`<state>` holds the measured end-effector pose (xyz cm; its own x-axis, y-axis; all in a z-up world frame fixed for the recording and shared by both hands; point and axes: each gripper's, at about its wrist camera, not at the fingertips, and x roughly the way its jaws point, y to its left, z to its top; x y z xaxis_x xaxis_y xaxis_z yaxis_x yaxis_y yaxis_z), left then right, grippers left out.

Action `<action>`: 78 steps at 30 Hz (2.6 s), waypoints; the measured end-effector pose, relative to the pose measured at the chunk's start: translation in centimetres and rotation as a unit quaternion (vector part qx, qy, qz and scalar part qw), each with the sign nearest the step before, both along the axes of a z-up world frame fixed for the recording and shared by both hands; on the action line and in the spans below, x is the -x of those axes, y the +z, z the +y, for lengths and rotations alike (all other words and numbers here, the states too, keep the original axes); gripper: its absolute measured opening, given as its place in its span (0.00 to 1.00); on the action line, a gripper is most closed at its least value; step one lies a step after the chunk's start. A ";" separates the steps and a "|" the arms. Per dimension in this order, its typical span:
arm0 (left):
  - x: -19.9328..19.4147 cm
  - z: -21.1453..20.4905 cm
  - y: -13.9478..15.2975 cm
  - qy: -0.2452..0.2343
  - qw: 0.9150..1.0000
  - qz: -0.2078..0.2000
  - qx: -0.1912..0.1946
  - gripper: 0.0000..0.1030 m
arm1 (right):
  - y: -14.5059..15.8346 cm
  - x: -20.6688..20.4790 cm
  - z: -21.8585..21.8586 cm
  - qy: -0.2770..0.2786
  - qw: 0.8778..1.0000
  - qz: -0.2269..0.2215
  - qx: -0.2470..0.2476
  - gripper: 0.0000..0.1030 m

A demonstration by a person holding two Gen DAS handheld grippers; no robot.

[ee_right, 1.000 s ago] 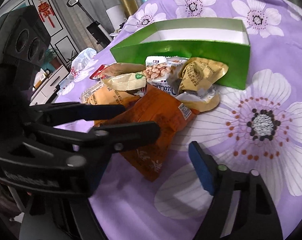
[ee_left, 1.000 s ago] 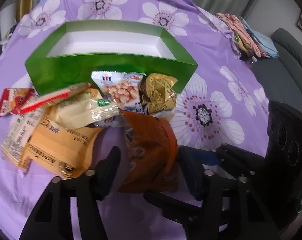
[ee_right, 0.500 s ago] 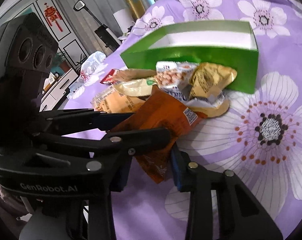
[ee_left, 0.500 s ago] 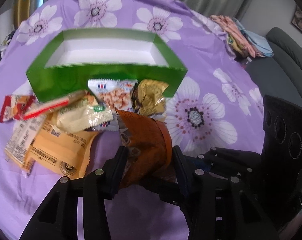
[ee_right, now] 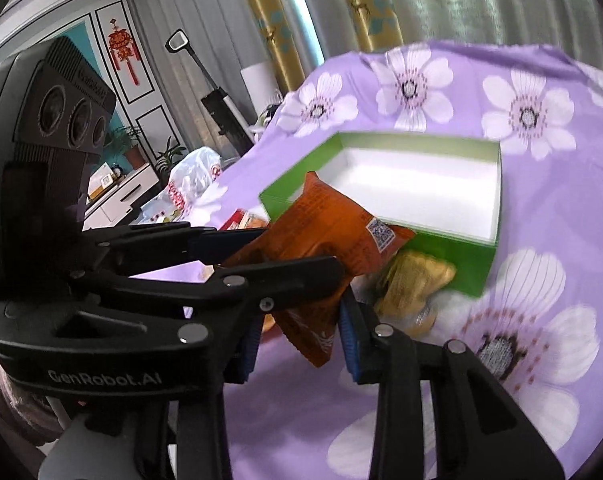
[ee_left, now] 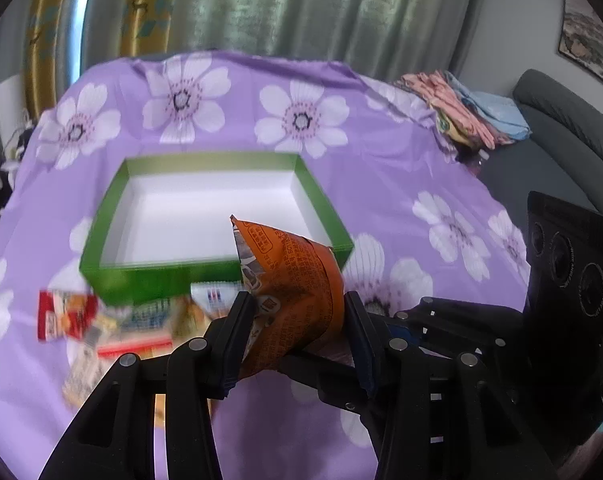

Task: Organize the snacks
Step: 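Carry the orange bag over the green box and release it inside, then grasp the yellow-brown printed snack bag with the right tool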

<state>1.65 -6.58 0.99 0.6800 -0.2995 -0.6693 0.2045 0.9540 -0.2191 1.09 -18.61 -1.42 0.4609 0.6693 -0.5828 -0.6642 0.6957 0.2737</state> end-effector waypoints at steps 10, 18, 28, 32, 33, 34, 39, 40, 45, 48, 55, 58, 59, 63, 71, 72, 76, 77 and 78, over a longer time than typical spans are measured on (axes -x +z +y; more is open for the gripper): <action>-5.9 1.0 1.7 0.007 1.000 -0.024 0.006 0.45 | 1.7 -6.1 1.2 -0.015 0.999 -0.033 0.016 0.35; -10.8 2.0 0.4 0.008 0.999 0.003 0.034 0.45 | 1.2 -10.2 2.4 -0.033 0.999 -0.020 0.039 0.36; -13.5 2.5 -0.8 0.033 0.999 0.027 0.025 0.60 | -0.2 -12.7 3.7 -0.049 0.995 -0.016 0.083 0.41; -12.4 3.3 -0.4 0.056 0.998 0.015 0.003 0.83 | 0.2 -11.7 3.4 -0.069 0.992 -0.032 0.102 0.56; -11.9 3.6 -0.1 0.061 0.998 0.013 -0.001 0.83 | 0.6 -11.2 3.4 -0.077 0.990 -0.042 0.113 0.59; -11.4 3.9 0.2 0.069 0.998 0.010 -0.006 0.83 | 0.8 -10.7 3.3 -0.082 0.988 -0.050 0.120 0.63; -8.4 4.9 2.0 0.086 0.996 -0.016 -0.022 0.92 | 2.7 -7.7 2.7 -0.100 0.982 -0.088 0.133 0.75; -7.8 5.1 2.4 0.088 0.996 -0.021 -0.023 0.93 | 3.2 -7.0 2.5 -0.106 0.980 -0.096 0.135 0.77; -4.9 5.7 3.7 0.096 0.995 -0.031 -0.017 0.94 | 5.2 -4.2 1.8 -0.129 0.973 -0.130 0.144 0.83; -3.4 6.0 4.3 0.102 0.994 -0.032 -0.012 0.96 | 6.2 -2.5 1.4 -0.138 0.967 -0.151 0.150 0.91; -0.5 5.9 5.2 0.102 0.994 -0.036 -0.011 0.96 | 8.2 0.4 0.6 -0.141 0.965 -0.171 0.140 0.92; 0.2 5.9 5.2 0.100 0.995 -0.031 0.002 0.97 | 8.6 1.7 0.6 -0.142 0.964 -0.178 0.140 0.93; 0.5 6.0 5.2 0.100 0.995 -0.030 0.002 0.97 | 8.7 2.0 0.6 -0.142 0.963 -0.180 0.139 0.93; 1.4 5.9 5.4 0.102 0.994 -0.033 0.000 0.97 | 9.0 2.7 0.4 -0.146 0.963 -0.181 0.136 0.94; 3.1 7.4 5.0 0.121 0.992 -0.031 0.003 0.97 | 8.7 4.0 0.4 -0.135 0.967 -0.174 0.128 0.96; 3.3 7.9 4.8 0.126 0.992 -0.028 0.004 0.97 | 8.4 4.1 0.4 -0.131 0.969 -0.169 0.127 0.97; 3.9 9.8 3.5 0.150 0.989 -0.010 0.006 0.97 | 6.9 4.3 0.6 -0.111 0.976 -0.144 0.123 0.97; 4.1 10.3 3.0 0.156 0.988 -0.005 0.005 0.97 | 6.4 4.3 0.7 -0.105 0.978 -0.135 0.121 0.97; 4.3 10.9 2.5 0.164 0.986 0.001 0.003 0.97 | 6.0 4.4 0.9 -0.100 0.980 -0.127 0.119 0.97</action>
<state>-2.62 4.31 3.53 0.7394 -0.0665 -0.6700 -0.1163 0.9675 -0.2244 -3.29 -17.75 4.54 0.7199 0.4092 -0.5606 -0.5333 0.8431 -0.0694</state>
